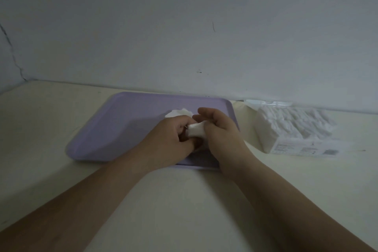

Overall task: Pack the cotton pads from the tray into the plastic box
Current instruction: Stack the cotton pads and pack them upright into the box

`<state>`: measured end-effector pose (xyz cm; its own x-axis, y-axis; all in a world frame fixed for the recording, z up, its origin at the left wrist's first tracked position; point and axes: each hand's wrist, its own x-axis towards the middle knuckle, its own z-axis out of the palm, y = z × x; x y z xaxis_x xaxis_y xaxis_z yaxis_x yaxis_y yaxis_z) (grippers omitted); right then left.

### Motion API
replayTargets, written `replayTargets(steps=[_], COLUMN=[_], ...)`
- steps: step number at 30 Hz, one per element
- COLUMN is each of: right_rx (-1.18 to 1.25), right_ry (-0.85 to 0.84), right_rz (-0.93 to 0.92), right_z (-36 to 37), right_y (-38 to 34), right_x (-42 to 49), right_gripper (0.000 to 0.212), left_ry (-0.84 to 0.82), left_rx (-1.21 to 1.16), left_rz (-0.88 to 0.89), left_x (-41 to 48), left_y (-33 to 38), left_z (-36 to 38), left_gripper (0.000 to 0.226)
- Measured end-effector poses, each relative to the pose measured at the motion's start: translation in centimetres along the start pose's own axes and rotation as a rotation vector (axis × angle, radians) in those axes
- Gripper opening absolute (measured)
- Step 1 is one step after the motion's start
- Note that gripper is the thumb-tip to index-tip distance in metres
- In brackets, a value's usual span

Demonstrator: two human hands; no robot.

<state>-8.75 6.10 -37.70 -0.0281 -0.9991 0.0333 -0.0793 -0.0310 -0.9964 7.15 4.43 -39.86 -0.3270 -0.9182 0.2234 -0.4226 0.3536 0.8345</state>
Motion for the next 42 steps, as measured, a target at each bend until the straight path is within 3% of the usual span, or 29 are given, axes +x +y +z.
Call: replayTargets(steps=[4,7,10,11,13,15,16,20,25,29,33,38,42], right_rx=[0.055,-0.287,-0.409,-0.414,-0.453,-0.516,-0.536,-0.587,-0.583,-0.566,-0.557,-0.546,-0.523], right_ry=[-0.116,-0.164,-0.031,0.038,0.179,0.278,0.291,0.257,0.242,0.227,0.194,0.224,0.239], right_rz=[-0.031,-0.223,-0.334,-0.353,-0.385,-0.39,-0.374,-0.304,-0.31,-0.278,-0.271,-0.268,-0.271], right_z=[-1.3,-2.5,-3.2,-3.3,-3.3,-3.1,-3.1,-3.0,-3.1,-3.0,-3.0,-3.3,-3.3], right_y=[0.2,0.1,0.6,0.6,0.7,0.9,1.1,1.5,1.6,1.4,1.3,1.4,1.4], right_x=[0.5,0.4,0.8,0.8,0.8,1.0,1.0,1.2,0.8,0.5,0.4,0.3,0.4], right_gripper=[0.033,0.047,0.034,0.034,0.037,0.04,0.041,0.043,0.04,0.041,0.049,0.049,0.048], left_ry=[0.017,0.052,0.095,0.172,0.324,0.271,0.208,0.074,0.193,0.088,0.07,0.132,0.144], left_rx=[0.013,-0.026,-0.049,0.008,0.338,0.602,0.602,0.571,0.415,0.318,0.183,0.088,-0.011], left_rz=[0.016,-0.006,-0.059,-0.059,0.008,0.076,0.052,0.045,-0.004,-0.138,-0.156,-0.177,-0.183], left_x=[0.1,0.1,0.7,1.0,1.3,1.3,1.2,1.0,1.2,1.1,1.1,0.8,0.9], left_y=[0.6,1.2,1.1,0.8,0.1,-0.5,-0.8,-1.2,-0.7,-0.5,-0.2,0.1,-0.2], left_z=[-0.4,-1.0,-1.7,-2.2,-3.2,-3.5,-3.3,-2.3,-2.7,-2.9,-3.2,-3.9,-4.5], left_gripper=[0.019,0.019,0.023,0.024,0.032,0.047,0.053,0.05,0.025,0.061,0.066,0.037,0.03])
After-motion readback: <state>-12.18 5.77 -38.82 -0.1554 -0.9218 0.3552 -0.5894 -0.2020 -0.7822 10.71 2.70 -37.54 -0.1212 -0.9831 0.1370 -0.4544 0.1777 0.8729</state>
